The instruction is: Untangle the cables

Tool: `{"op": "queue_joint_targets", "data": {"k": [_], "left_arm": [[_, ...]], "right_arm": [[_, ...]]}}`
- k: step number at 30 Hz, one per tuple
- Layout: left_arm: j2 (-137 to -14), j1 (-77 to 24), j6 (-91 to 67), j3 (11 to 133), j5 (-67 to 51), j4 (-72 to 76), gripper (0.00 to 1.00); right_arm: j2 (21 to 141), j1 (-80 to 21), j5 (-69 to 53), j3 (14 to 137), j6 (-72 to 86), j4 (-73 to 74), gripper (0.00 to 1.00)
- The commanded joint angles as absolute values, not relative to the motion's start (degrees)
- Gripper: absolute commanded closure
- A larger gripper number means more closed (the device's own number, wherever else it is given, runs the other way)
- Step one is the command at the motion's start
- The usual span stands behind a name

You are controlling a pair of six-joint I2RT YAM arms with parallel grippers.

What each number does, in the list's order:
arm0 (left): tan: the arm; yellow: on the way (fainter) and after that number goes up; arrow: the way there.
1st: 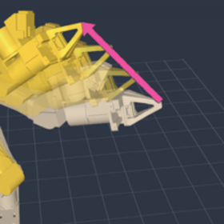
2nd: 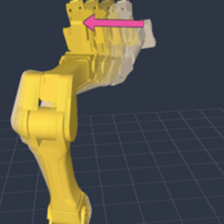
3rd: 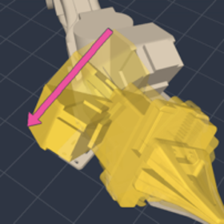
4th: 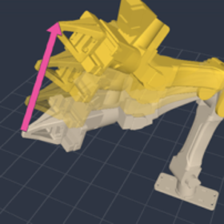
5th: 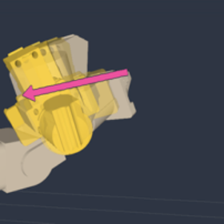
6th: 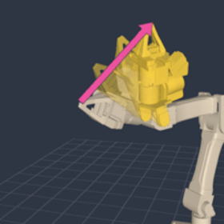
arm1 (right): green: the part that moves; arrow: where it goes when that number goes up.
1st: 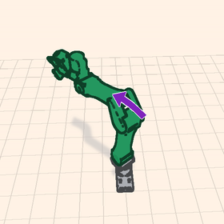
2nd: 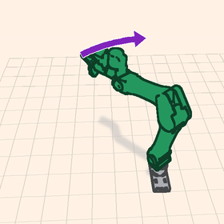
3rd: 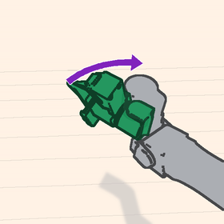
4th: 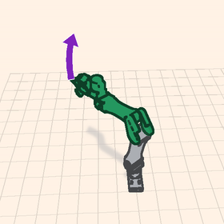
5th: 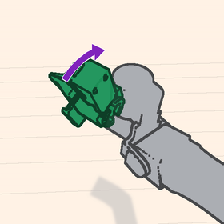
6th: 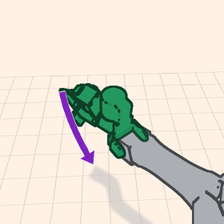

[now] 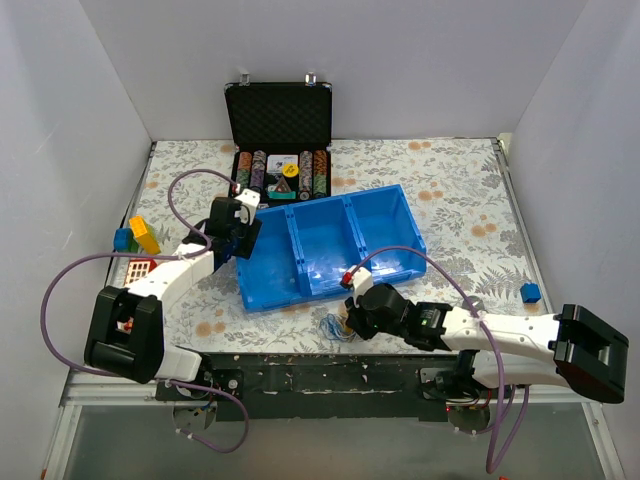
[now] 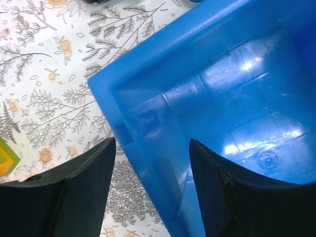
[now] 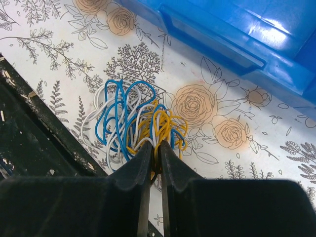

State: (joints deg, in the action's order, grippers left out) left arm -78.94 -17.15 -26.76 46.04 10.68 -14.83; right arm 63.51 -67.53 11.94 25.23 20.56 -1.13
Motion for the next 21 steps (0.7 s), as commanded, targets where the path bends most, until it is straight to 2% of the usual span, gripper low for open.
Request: {"op": "queue_joint_targets", "data": {"k": [1, 5, 9, 11, 12, 13, 15, 17, 21], "left_arm": [[-78.0, -16.6, -25.8, 48.5, 14.5, -12.9, 0.37], [-77.7, -15.6, -24.9, 50.0, 14.3, -13.3, 0.35], [-79.4, -13.7, -23.8, 49.7, 14.4, -11.7, 0.38], [-80.8, -12.4, -23.9, 49.9, 14.2, -11.2, 0.45], [-81.3, -12.0, -23.8, 50.1, 14.0, -10.8, 0.52], [-81.8, -11.7, -23.6, 50.2, 13.7, -10.6, 0.65], [-82.8, -11.3, -23.5, 50.8, 13.8, -10.2, 0.79], [-83.6, -11.3, -23.8, 51.6, 13.5, -10.6, 0.83], [-83.4, -11.3, -25.5, 53.3, 10.6, -12.4, 0.81]], "right_arm": [[64.4, -67.9, 10.0, 28.1, 18.9, -4.3, 0.83], [64.6, -67.9, 9.1, 28.3, 18.4, -5.6, 0.83], [63.9, -67.9, 8.2, 28.5, 18.3, -6.1, 0.83], [63.2, -67.9, 8.2, 28.4, 18.5, -5.9, 0.83], [62.8, -68.0, 8.3, 28.2, 18.5, -5.8, 0.83], [62.4, -68.0, 8.5, 28.1, 18.5, -5.6, 0.83], [61.5, -68.1, 8.5, 28.0, 18.6, -5.2, 0.83], [60.7, -68.3, 9.1, 27.8, 18.7, -4.7, 0.82], [59.5, -68.3, 10.0, 27.9, 18.9, -4.1, 0.75]]}}
